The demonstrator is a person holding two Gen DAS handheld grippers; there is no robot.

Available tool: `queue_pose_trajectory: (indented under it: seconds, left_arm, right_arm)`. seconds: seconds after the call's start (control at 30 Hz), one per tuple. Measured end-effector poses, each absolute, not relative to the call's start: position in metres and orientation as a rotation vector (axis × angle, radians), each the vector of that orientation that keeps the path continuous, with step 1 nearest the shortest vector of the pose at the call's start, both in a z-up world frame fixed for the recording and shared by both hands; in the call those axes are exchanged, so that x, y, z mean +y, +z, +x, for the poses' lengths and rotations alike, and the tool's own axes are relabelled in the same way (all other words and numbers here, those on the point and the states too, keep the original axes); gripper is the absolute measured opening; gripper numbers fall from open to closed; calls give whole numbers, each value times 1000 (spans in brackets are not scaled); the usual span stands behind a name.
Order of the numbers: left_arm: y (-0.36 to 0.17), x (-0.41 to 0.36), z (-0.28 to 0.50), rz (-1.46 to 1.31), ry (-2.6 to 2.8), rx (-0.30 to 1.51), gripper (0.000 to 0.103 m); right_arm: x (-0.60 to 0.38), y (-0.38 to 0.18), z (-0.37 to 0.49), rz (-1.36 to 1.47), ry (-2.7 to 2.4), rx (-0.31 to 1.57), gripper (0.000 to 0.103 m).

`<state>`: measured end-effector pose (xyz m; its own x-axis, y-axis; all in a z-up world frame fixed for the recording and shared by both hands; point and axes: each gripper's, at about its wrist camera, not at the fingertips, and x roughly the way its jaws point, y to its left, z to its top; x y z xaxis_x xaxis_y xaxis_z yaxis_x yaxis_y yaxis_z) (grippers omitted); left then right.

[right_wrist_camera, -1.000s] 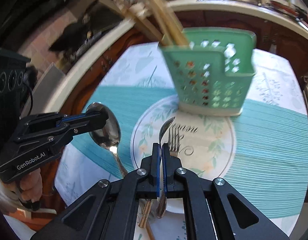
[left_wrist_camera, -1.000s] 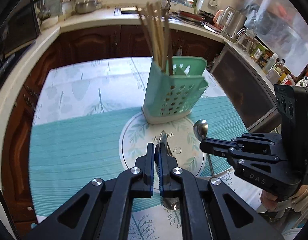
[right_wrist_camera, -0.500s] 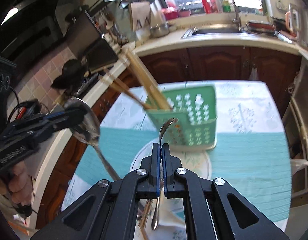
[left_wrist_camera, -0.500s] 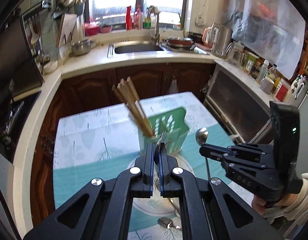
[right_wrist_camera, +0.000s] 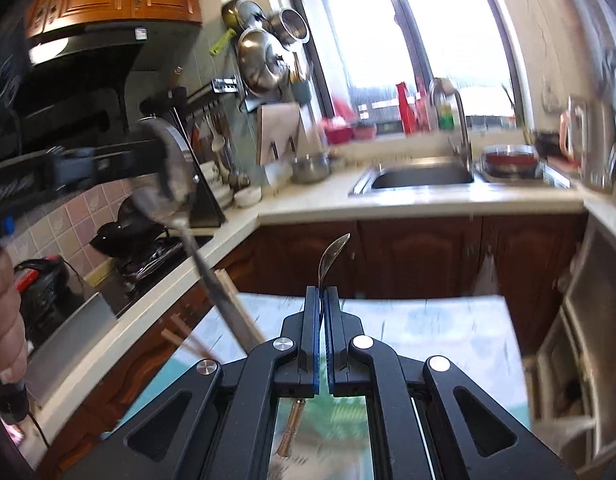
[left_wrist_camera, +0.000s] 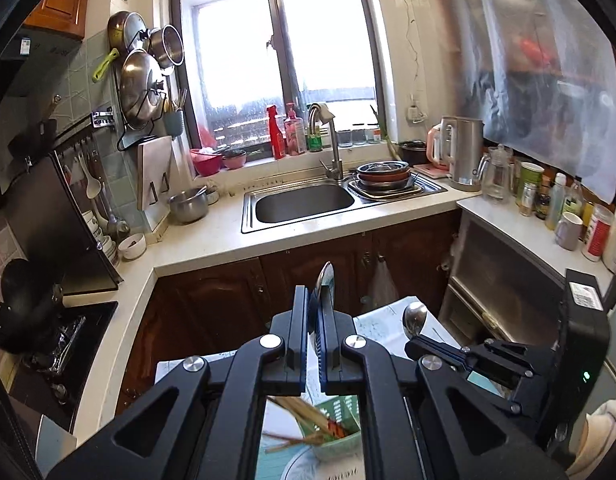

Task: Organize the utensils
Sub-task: 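Lift both held spoons up toward the green caddy, then lower both spoons into the green caddy and open both tools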

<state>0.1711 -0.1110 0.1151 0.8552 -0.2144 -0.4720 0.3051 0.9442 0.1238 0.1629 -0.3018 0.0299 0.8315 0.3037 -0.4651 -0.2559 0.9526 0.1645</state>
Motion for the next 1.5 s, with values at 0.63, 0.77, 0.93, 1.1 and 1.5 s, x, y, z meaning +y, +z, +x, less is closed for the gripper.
queue_pose_trajectory:
  seconds: [0.63, 0.77, 0.93, 1.1, 1.5]
  left_arm:
    - [-19, -128, 242, 165, -253, 761, 10]
    - [-21, -124, 237, 165, -263, 785, 12]
    - [-13, -120, 227, 152, -291, 789, 17]
    - [2, -113, 212, 136, -308, 760, 19]
    - [26, -78, 155, 84, -334, 758, 28]
  right_arm:
    - [-279, -102, 252, -61, 405, 578, 2]
    - [-272, -123, 242, -80, 432, 629, 3]
    - [-262, -135, 232, -115, 466, 673, 7]
    - [-255, -133, 237, -73, 465, 681, 10]
    - [-284, -113, 210, 56, 372, 747, 10]
